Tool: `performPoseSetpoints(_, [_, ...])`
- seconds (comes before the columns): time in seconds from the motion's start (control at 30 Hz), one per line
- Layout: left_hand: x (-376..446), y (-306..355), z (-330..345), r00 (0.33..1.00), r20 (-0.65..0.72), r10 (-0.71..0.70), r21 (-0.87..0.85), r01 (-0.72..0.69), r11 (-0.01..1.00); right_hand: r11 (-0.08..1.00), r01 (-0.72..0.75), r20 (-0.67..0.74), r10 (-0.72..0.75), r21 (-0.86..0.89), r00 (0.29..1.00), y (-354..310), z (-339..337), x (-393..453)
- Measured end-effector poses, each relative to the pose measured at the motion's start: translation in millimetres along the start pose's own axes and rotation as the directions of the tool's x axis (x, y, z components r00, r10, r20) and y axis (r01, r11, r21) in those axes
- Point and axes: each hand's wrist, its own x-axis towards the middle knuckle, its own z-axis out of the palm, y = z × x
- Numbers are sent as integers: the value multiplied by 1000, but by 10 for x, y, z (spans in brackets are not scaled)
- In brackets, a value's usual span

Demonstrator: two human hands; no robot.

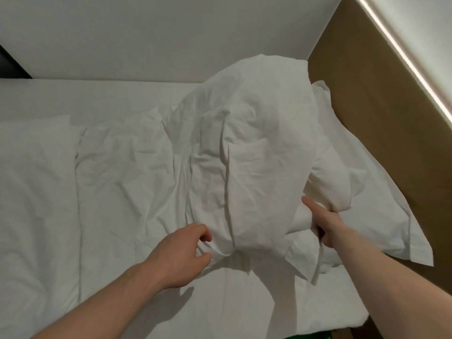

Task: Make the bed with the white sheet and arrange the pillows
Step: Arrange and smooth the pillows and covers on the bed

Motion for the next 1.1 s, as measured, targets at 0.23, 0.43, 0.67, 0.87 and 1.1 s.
performPoseSetpoints(0.23, [-69,-67,-87,999,-22,-23,-7,23,1000,918,378,-216,-347,120,913,48,29,-253])
performPoseSetpoints(0.43, [192,251,-9,1000,-7,7,-10,-7,1000,933,358,-154,-349,38,924,176,67,-320])
performPoseSetpoints(0.67, [760,1036,166,995,-48,-86,-539,46,841,720,694,-81,-693,-10,717,210,147,-845])
performPoseSetpoints(0.87, [1103,1160,-425,974,-63,-219,-847,64,528,535,843,220,-830,53,513,194,503,-1328])
performPoseSetpoints(1.1, [1182,824,-656,911,-65,-408,-708,246,662,324,943,617,-727,-78,301,323,523,-1325])
